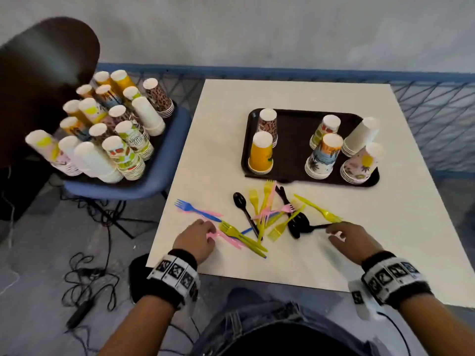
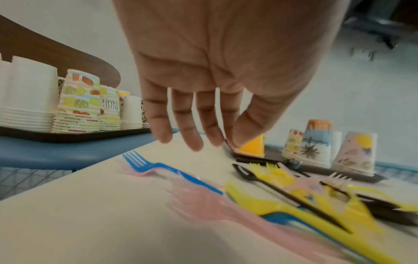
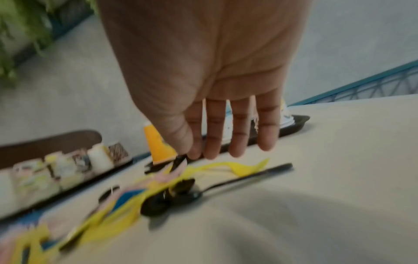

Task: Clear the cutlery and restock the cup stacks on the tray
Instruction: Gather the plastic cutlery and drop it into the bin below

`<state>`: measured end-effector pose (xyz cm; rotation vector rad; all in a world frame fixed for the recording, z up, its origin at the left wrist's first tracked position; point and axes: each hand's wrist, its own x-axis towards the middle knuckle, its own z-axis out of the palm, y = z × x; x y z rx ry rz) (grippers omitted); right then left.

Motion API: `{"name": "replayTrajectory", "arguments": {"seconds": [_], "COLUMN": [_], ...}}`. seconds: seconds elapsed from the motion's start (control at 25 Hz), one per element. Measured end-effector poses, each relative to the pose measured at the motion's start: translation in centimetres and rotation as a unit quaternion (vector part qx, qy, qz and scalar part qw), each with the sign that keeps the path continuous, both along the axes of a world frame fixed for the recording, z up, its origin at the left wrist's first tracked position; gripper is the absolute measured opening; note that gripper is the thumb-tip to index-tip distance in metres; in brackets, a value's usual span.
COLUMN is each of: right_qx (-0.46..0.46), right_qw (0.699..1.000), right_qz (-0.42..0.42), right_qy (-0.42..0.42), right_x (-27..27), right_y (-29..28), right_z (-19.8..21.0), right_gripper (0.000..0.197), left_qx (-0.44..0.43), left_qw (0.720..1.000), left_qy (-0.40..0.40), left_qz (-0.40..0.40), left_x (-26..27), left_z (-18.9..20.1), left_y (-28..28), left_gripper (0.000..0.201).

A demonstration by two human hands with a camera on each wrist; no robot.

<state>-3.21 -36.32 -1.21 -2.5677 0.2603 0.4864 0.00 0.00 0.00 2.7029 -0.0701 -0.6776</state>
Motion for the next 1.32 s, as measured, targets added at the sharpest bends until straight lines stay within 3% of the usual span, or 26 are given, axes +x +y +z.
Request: {"name": "replayTrajectory", "arguments": {"seconds": [0.12, 0.28, 0.52, 0.88, 1.0, 1.12, 1.32], "right_qx": [-0.054, -0.144, -0.238, -0.199, -0.223, -0.222, -0.196], "right_qw": [0.997, 0.987, 0.967, 0.977, 0.972, 0.975, 0.976], "right_qz": [0.055, 0.058, 0.072, 0.047, 0.033, 0.005, -0.091], "right_qy": [0.025, 0.05, 0.051, 0.068, 0.06, 0.011, 0.037], "right_x": [1.6, 2.1, 2.6, 1.3, 0.2, -0.8, -0.2], "right_y": [1.3, 1.8, 2.0, 1.8, 2.1, 2.4, 2.9], "right_z": [-2.4, -3.6, -4.4, -3.7, -3.3, -2.8, -1.4], "right_gripper": [0.034, 0.047, 0.03, 0.032, 0.037, 0.033, 0.022], "left_qx": [0.012, 0.088, 0.106, 0.16, 0.129, 0.061, 0.036], "left_qw": [0.998, 0.994, 0.982, 0.967, 0.975, 0.989, 0.979], "left_qy": [-0.065, -0.054, -0.087, -0.049, -0.046, -0.068, -0.071], "left_qz": [0.014, -0.025, -0.131, -0.194, -0.173, -0.119, -0.187], "left_x": [3.2, 5.9, 7.7, 10.8, 11.0, 10.2, 7.1], "left_z": [-1.8, -3.8, -6.1, -6.2, -5.2, -4.3, -3.4], "left_y": [1.0, 3.2, 4.6, 4.3, 4.5, 4.6, 2.8], "left_gripper": [0.043, 0.056, 0.044, 0.035, 0.037, 0.027, 0.034]}}
